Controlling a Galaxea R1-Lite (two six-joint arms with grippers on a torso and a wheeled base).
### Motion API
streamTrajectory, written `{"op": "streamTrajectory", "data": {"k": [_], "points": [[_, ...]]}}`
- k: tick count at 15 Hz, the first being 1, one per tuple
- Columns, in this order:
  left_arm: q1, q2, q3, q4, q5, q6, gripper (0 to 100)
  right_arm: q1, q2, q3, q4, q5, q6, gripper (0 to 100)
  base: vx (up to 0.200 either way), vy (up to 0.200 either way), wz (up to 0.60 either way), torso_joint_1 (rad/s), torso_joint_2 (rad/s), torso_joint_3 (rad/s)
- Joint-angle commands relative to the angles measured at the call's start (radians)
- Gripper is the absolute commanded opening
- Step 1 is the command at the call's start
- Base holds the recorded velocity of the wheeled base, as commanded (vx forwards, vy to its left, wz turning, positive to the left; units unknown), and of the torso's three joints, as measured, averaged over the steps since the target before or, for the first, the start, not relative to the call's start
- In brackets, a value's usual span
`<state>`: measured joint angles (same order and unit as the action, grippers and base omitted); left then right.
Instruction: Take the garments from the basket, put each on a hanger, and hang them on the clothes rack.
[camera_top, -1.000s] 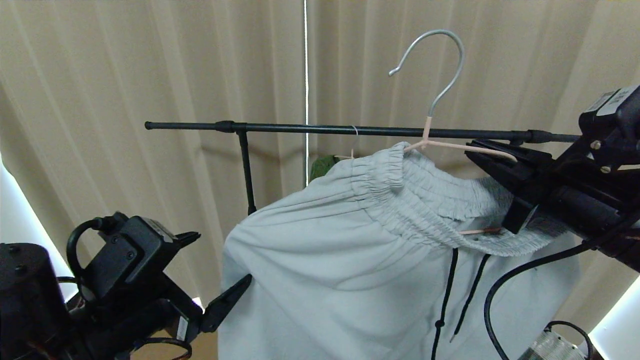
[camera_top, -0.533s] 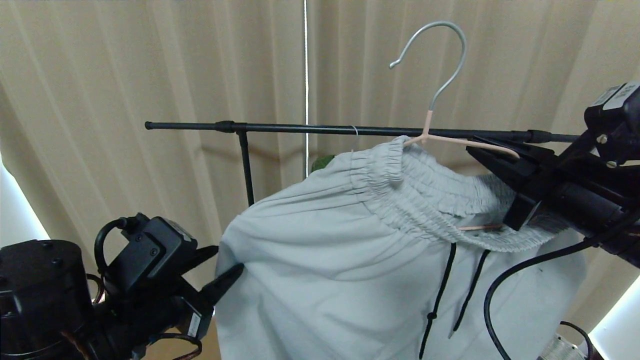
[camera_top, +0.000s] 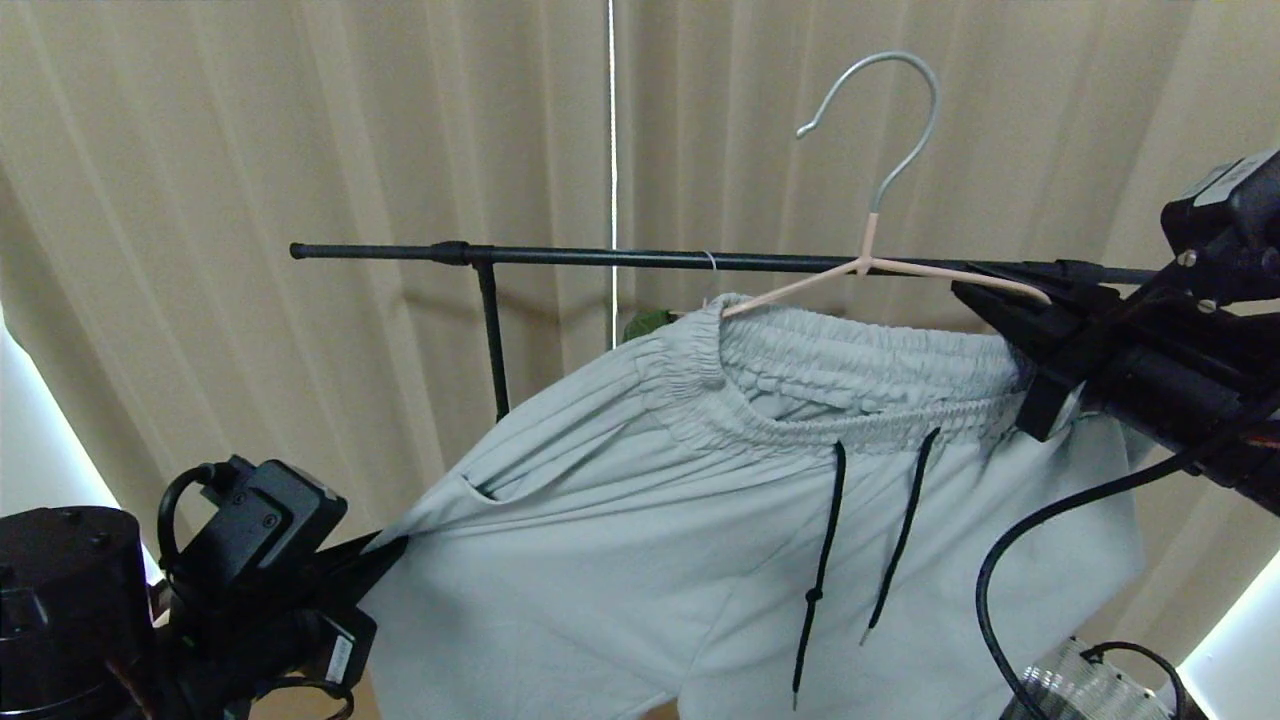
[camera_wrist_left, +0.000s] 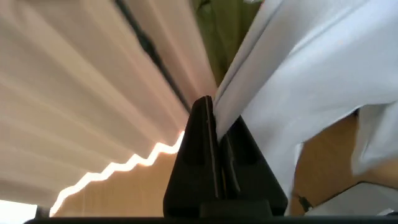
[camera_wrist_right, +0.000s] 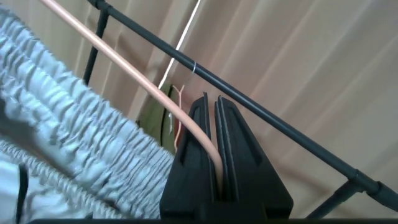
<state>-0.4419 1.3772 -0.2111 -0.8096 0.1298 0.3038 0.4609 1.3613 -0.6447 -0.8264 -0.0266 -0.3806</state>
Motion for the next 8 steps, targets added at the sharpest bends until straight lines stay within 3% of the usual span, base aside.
{"op": "streamTrajectory", "data": {"k": [1, 8], "points": [[0.002, -0.007, 0.004, 0.001, 0.002, 0.0, 100, -0.002, 0.016, -0.012, -0.004, -0.003, 0.0, 0, 0.0, 0.0, 0.0, 0.0, 0.0, 0.0], [0.005, -0.107, 0.013, 0.0, 0.002, -0.017, 100, -0.028, 0.056, -0.038, 0.0, -0.016, -0.001, 0, 0.0, 0.0, 0.0, 0.0, 0.0, 0.0]]}}
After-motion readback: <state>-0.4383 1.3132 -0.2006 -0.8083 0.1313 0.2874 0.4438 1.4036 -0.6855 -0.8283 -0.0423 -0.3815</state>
